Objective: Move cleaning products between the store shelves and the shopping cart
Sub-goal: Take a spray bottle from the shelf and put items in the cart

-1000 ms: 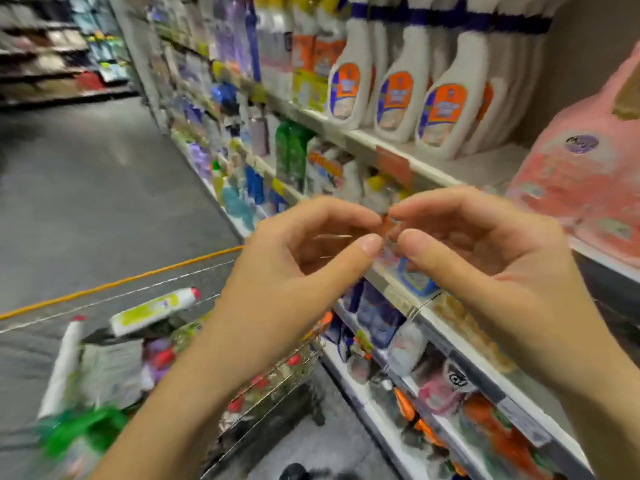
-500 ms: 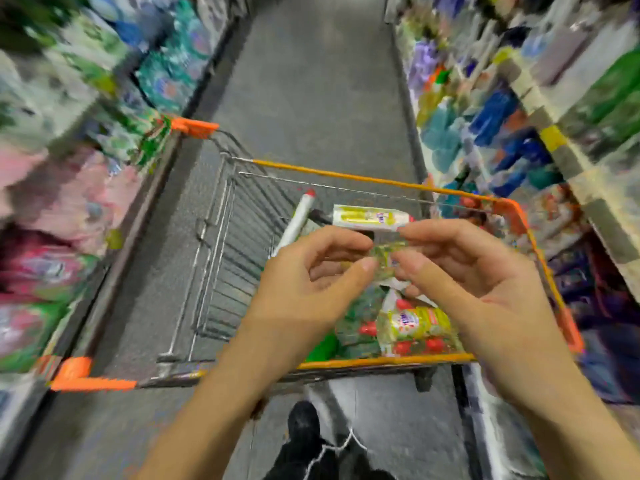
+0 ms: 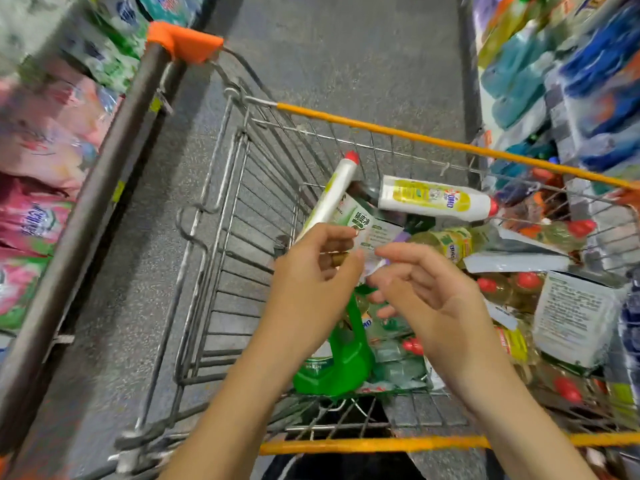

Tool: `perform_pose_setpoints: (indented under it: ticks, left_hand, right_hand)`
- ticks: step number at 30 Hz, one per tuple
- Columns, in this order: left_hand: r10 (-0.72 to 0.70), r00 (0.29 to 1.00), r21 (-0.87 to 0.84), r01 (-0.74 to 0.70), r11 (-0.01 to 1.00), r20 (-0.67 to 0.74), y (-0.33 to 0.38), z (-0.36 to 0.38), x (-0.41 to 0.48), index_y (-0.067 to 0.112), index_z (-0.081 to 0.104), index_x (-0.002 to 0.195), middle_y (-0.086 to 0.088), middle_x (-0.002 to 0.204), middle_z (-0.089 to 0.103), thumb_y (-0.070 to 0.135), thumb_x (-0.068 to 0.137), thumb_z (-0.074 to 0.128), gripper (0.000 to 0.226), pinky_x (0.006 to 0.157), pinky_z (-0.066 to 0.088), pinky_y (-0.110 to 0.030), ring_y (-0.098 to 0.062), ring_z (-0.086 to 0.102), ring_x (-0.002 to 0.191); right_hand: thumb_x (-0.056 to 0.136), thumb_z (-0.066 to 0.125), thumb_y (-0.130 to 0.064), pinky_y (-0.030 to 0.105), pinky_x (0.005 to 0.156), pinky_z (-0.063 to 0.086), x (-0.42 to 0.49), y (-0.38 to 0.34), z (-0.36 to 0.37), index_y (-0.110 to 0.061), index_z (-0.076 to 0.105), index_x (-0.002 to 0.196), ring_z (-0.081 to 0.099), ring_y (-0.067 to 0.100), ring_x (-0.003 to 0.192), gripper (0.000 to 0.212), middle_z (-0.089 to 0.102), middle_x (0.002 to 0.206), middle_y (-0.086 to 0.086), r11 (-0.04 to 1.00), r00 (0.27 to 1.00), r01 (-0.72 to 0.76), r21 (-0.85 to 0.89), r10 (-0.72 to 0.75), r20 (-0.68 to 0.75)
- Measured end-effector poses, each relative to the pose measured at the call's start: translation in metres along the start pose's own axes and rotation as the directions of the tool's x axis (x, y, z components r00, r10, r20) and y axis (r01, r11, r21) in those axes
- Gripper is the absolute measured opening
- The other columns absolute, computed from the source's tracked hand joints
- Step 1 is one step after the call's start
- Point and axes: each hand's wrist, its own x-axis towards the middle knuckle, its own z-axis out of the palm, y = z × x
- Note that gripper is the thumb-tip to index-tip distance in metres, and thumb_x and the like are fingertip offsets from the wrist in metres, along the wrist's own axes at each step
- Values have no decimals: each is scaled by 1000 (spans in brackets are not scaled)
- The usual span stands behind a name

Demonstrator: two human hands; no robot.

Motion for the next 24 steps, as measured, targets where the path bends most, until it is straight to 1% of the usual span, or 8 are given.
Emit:
perform_pose_setpoints:
  ticks: [2,5,9,12,14,16,20,24]
  left_hand:
    - [-6,998,97,12,995,-63,-17,7,25,15,64,108,5,100,67,13,90,63,18,78,53,-19,-9,66,89]
    - [23,989,237,13,971,-149,-39,15,65,15,60,114,2,105,63,13,89,64,25,85,53,-32,-16,63,94]
    - [93,977,544,26,839,-190,-65,23,109,7,50,128,-12,126,48,14,85,67,47,91,31,-22,-27,45,118]
    - [26,984,629,93,772,-178,-85,22,132,7,40,136,-15,134,40,18,83,71,62,100,33,-38,-31,37,126]
    - [-41,988,675,133,726,-150,-98,21,142,7,37,137,-16,135,39,21,83,71,65,97,38,-45,-34,39,126]
    - [-97,987,725,159,670,-127,-105,23,147,8,37,135,-16,130,45,26,87,68,60,87,42,-46,-37,47,119]
    - [-52,989,784,140,604,-137,-113,27,150,5,41,130,-20,120,53,24,94,58,44,69,35,-39,-42,55,106]
    - [-71,981,705,181,685,-183,-114,24,153,2,45,122,-21,113,58,16,93,57,34,70,38,-38,-42,57,102]
  right_hand:
    - [90,62,-5,26,66,54,16,14,-1,-23,65,100,67,24,82,21,70,85,7,999,999,-38,24,38,-3]
    - [90,60,-3,24,67,52,35,29,-4,-16,65,103,64,30,85,18,68,87,15,992,994,-111,60,110,22]
    - [91,58,-2,26,71,53,54,43,-11,-13,64,105,65,24,81,18,70,86,11,988,988,-151,25,151,20]
    - [92,58,-3,27,71,54,61,48,-14,-15,65,104,66,21,80,18,71,87,9,984,984,-177,23,177,18]
    - [92,58,-3,25,69,54,64,51,-16,-17,65,102,67,19,81,18,71,88,9,979,980,-200,29,200,21]
    - [92,59,-5,22,67,54,66,54,-16,-18,66,100,67,19,81,18,71,87,9,973,974,-228,24,228,21]
    - [91,59,-3,27,69,55,67,61,-17,-19,67,97,67,21,79,19,70,84,8,967,967,-253,18,253,23]
    - [91,59,-2,24,68,55,65,63,-19,-16,67,99,67,18,77,18,70,84,10,967,967,-254,14,254,28]
